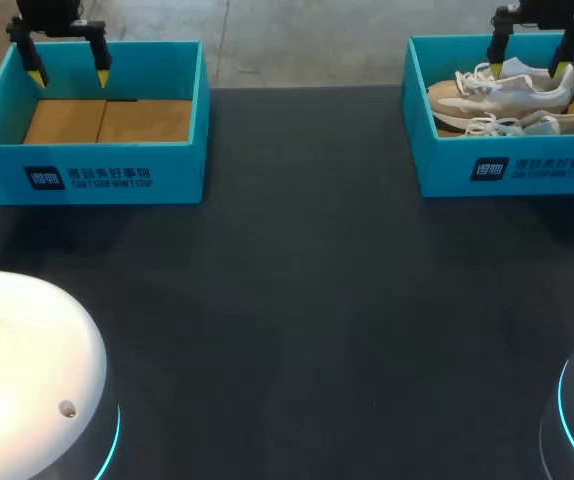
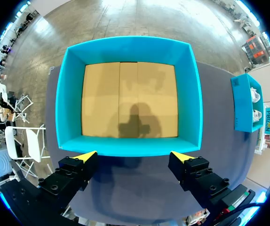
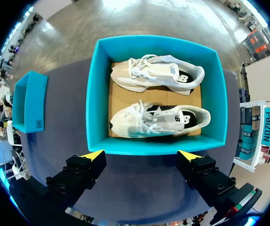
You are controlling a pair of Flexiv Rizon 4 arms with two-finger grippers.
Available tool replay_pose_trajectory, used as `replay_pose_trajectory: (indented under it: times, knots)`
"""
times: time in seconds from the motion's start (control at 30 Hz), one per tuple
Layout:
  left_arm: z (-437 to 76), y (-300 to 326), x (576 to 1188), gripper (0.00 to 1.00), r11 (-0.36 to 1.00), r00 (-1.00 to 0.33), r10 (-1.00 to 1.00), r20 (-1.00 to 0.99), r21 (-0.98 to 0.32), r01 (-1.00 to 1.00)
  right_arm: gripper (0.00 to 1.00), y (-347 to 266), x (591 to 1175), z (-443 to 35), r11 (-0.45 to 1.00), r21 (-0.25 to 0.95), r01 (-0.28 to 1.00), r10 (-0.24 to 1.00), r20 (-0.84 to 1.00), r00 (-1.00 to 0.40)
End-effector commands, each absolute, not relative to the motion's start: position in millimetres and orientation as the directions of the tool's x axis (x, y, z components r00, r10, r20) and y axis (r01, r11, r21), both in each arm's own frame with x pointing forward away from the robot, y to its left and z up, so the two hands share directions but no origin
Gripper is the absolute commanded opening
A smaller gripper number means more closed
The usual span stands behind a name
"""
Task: Take the shoe out of the shoebox, open the shoe tongue, remove and reinsert the insole, then place the shoe into the shoebox
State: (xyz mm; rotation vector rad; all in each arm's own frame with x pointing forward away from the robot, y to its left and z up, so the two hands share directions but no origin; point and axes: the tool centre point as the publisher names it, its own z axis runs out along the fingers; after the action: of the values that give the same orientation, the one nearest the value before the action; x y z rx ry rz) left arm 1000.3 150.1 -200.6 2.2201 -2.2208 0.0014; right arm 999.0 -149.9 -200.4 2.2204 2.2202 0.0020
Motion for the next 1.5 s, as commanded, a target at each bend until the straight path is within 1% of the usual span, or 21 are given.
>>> replay_pose_trajectory:
  times: [0.03,0.43,0.6,1.0,1.37,1.5]
  knots:
    - [-200.3,150.1,1000.3,1.00,0.000,0.000,-1.000,0.001,0.000,-1.000,1.00,-149.9,999.2,-200.3,0.000,0.002,1.000,1.000,0.000,0.000]
    - [-200.3,150.1,1000.3,1.00,0.000,0.000,-1.000,0.001,0.000,-1.000,1.00,-150.8,999.5,-201.7,0.002,0.008,1.000,1.000,0.000,-0.002]
    - [-200.3,150.1,1000.3,1.00,0.000,0.000,-1.000,0.001,0.000,-1.000,1.00,-155.3,1001.0,-206.8,0.002,0.027,1.000,0.999,-0.037,-0.001]
    - [-200.3,150.1,1000.3,1.00,0.000,0.000,-1.000,0.001,0.000,-1.000,1.00,-193.5,1007.0,-231.9,-0.008,0.038,0.999,0.999,-0.043,0.009]
    - [-200.3,150.1,1000.3,1.00,0.000,0.000,-1.000,0.001,0.000,-1.000,1.00,-220.3,1017.2,-252.4,0.025,0.064,0.998,0.997,-0.078,-0.020]
    - [-200.3,150.1,1000.3,1.00,0.000,0.000,-1.000,0.001,0.000,-1.000,1.00,-233.0,1019.3,-259.1,0.000,0.067,0.998,0.994,-0.109,0.008]
